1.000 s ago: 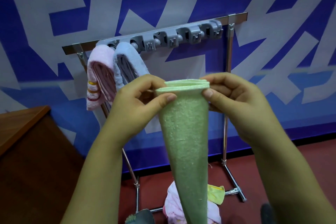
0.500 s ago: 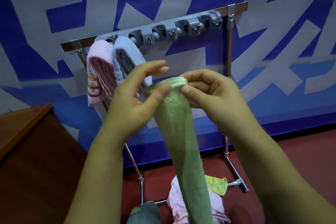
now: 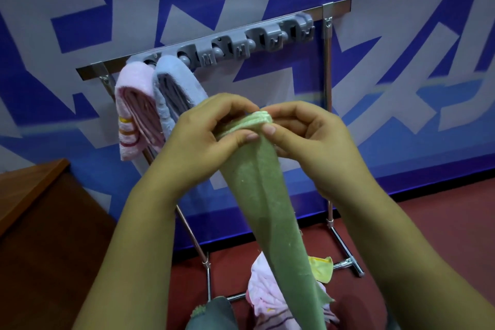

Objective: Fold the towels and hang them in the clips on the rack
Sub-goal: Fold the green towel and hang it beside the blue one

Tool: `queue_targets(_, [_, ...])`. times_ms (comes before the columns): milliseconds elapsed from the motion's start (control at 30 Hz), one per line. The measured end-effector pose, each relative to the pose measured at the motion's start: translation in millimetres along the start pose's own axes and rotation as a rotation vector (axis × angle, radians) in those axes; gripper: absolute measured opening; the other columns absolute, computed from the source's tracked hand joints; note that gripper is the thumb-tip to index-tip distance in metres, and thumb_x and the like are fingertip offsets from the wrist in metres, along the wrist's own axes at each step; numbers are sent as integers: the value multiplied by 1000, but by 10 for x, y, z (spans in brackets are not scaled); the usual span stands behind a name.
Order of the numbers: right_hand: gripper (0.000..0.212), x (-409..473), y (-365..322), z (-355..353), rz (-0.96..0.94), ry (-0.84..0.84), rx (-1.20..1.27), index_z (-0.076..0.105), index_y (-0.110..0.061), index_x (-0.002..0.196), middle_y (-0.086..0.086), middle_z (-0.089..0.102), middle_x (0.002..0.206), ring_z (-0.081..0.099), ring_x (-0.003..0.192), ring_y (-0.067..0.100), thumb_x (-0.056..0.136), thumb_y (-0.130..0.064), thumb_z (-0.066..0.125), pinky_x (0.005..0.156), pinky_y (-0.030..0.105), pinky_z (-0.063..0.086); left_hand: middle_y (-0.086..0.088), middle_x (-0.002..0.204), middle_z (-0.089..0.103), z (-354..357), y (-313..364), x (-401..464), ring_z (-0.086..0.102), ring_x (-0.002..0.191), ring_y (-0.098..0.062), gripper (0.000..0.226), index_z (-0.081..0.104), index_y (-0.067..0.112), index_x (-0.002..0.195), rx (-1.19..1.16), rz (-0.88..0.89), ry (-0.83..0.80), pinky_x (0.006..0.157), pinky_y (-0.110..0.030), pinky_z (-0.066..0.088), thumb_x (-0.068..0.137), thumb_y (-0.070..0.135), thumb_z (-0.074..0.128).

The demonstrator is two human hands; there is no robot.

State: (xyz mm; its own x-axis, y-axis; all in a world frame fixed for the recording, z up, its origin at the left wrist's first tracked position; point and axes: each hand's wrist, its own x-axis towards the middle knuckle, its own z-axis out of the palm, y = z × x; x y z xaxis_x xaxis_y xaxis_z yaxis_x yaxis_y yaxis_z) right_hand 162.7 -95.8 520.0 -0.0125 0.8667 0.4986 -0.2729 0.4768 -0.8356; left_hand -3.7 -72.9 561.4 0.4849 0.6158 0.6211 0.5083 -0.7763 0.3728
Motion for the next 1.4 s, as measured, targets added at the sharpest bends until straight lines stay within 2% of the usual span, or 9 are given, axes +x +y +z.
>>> queue_targets(133, [12,-105,185,-201,96,-118,20,65,-20,99,0,70,83,67,81,14,89,-16,59,77,29,56,8,93,68,-65,55,56,63,91,-4,18,64,25,94,-165,-49,-11,82,-20,50,78,18,69])
queue_targets(367, [14,-386,828,-480,360,-158,-190,64,-9,87,9,65,85,62,79,12,81,5,65,76,23,52,16,90,67,-200,25,241,63,90,-4,20,63,27,94,-182,-35,-58,81,-20,51,76,24,70])
queue_targets(533, [19,-402,879,-464,268,-59,-249,61,-15,77,-2,65,76,61,74,7,79,1,69,72,22,51,14,92,67,-254,17,251,63,91,-6,21,64,27,96,-143,-48,-62,80,-20,51,76,31,67])
queue_targets(667, [25,-472,937,-374,137,-21,-425,49,-27,88,-8,58,83,55,73,-1,86,-7,63,73,23,47,8,94,65,-297,40,271,62,92,-6,20,64,21,98,-87,-64,-35,80,-21,51,78,23,67])
queue_targets(800, [26,-532,1061,-309,28,-25,-606,38,-34,85,-12,51,80,53,70,11,89,-14,52,67,23,47,9,94,64,-338,75,315,61,89,-7,21,64,19,97,-15,-76,-4,78,-24,52,77,23,66])
queue_targets(1000, [19,-509,1234,-385,-79,-175,-680,53,-26,76,-13,51,74,48,69,0,75,-10,44,63,9,34,12,90,63,-420,82,388,59,84,2,17,62,20,97,-38,-66,84,74,-15,49,80,18,68])
queue_targets(1167, [29,-462,1272,-416,50,-121,-560,64,-31,79,-26,62,78,57,73,0,71,-8,49,69,7,38,13,88,62,-526,81,493,59,85,-9,16,61,34,89,-19,-18,209,75,-29,51,80,23,69])
queue_targets(1300, [11,-444,1168,-416,54,-127,-451,68,-34,72,-15,65,79,61,81,4,75,-36,57,77,12,42,12,87,62,-591,118,553,60,85,-11,15,60,36,87,-2,8,276,77,-36,51,81,26,69])
queue_targets(1400, [23,-446,1161,-417,11,-126,-495,66,-26,74,-6,61,77,60,77,10,74,-50,64,74,20,44,11,88,62,-617,125,579,59,86,-11,14,59,35,87,18,13,288,77,-35,51,81,27,68])
